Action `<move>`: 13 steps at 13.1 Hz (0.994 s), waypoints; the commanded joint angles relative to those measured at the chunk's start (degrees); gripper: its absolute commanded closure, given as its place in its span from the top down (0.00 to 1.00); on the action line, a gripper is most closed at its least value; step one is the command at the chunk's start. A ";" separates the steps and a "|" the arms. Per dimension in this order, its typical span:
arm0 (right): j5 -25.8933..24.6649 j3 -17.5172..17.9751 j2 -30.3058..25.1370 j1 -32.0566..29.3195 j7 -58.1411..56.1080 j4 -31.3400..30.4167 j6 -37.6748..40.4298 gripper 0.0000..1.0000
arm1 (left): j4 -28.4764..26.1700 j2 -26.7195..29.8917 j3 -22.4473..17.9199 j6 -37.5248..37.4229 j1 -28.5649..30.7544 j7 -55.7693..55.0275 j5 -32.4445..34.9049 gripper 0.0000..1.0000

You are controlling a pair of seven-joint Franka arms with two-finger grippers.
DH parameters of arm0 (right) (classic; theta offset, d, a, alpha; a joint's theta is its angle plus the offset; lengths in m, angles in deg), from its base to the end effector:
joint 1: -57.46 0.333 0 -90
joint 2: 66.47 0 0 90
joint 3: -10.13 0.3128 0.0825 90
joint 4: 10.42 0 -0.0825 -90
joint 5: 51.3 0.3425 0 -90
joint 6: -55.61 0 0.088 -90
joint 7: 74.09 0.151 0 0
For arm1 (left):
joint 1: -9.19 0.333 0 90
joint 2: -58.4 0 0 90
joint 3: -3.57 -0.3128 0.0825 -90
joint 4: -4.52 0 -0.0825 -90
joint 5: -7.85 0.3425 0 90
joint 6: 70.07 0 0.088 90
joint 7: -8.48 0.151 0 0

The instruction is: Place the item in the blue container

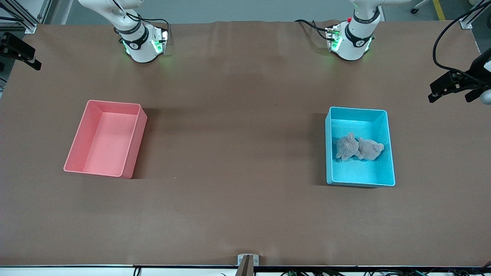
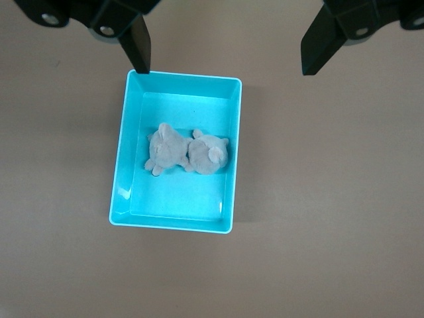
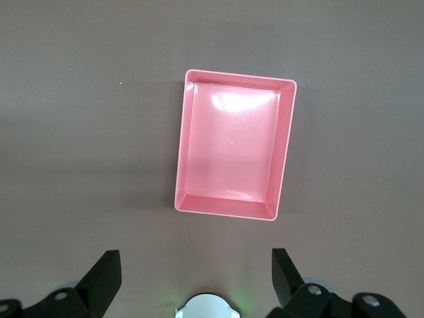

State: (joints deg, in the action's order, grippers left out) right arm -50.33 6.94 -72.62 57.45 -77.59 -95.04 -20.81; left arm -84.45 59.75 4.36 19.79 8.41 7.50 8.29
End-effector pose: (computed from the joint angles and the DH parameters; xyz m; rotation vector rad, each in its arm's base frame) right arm 0.4496 -0.0240 0.6480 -3.1166 -0.0146 0.0539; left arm 0.5076 -0.0128 0.5969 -3.1338 0.0159 -0.0615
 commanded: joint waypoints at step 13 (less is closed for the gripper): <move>-0.53 0.21 -1.84 1.06 0.25 -1.60 -0.57 1.00 | 4.33 -4.17 -0.53 3.22 -0.62 0.72 0.26 1.00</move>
State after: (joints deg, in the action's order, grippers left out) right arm -50.33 7.25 -72.67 57.89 -77.61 -95.04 -20.84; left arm -81.45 56.06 4.19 23.22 8.23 7.50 8.30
